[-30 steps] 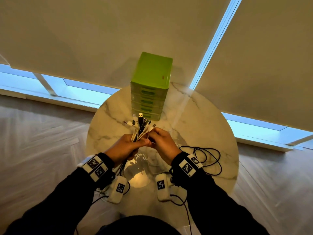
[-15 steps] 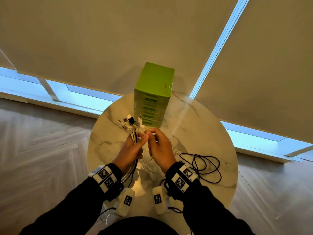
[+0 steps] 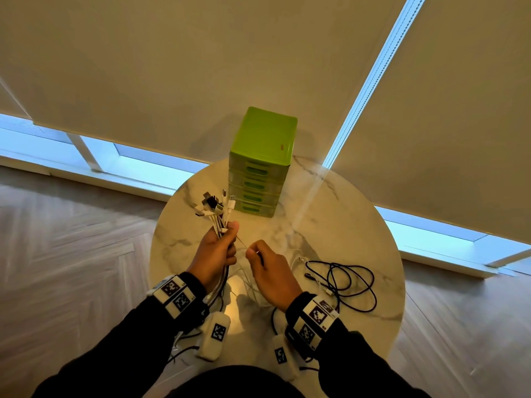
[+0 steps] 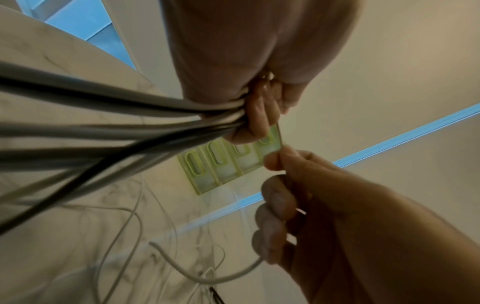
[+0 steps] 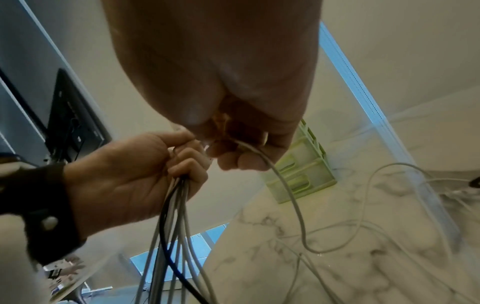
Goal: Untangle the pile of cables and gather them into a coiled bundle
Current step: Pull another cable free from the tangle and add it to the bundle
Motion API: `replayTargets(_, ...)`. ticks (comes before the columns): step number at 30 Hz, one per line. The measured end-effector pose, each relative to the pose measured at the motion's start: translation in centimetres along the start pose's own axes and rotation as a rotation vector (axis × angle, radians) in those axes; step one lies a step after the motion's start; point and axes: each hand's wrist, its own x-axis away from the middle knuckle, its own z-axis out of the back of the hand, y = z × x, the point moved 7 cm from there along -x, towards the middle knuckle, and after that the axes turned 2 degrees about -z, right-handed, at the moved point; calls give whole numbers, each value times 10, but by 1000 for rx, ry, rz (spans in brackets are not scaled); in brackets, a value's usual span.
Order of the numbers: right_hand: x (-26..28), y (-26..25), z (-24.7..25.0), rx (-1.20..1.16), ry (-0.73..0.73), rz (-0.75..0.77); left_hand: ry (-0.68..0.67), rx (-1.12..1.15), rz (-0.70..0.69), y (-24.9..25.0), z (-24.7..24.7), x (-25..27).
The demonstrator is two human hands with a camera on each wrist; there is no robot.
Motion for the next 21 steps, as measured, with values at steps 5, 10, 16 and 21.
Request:
replayTargets(5,-7,5,21,-532,171,-261,48,20,7,-11,-1,2)
replayTargets(10,-7,-18,15,-626,-9,-281,-10,-27,-3,-14,-22,12)
replayTargets(16,-6,-16,1,-709,-78,-366,-40,-36,29,-21,-32,19)
replayTargets(21,-5,-13,-5,-687,-139,-352,-65,-103,-20,-7,-36,28)
